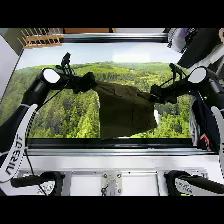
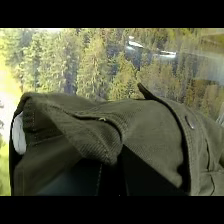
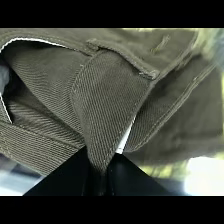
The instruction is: Fold the clothes and pants, and hang the long-sleeved shirts on hangers.
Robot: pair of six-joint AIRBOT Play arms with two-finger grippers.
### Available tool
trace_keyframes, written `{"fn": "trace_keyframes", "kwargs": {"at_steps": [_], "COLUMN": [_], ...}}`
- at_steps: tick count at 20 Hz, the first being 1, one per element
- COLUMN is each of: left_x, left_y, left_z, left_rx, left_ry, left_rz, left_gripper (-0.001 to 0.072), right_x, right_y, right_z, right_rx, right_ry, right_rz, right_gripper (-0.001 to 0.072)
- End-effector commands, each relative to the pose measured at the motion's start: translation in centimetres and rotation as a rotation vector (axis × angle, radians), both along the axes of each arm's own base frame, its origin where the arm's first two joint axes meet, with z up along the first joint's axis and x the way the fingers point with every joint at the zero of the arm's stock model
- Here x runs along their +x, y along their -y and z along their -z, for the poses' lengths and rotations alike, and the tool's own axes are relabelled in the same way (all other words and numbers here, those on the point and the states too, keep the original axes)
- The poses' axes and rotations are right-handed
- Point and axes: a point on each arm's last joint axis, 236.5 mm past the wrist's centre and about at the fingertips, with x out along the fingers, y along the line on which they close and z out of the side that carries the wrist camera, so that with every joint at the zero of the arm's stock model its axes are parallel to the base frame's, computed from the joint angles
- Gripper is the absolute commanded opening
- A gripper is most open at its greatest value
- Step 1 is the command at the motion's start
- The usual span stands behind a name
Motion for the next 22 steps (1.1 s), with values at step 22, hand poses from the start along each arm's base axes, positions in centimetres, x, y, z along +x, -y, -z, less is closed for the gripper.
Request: {"fn": "trace_keyframes", "kwargs": {"at_steps": [22], "left_x": [-20.6], "left_y": [1.5], "left_z": [15.9], "left_rx": [0.18], "left_ry": [-0.227], "left_rz": [0.133], "left_gripper": [0.0235], "right_x": [-12.3], "right_y": [4.8], "right_z": [13.7], "right_rx": [-0.212], "right_ry": [-0.227], "right_rz": [-0.022], "right_gripper": [0.0064]}}
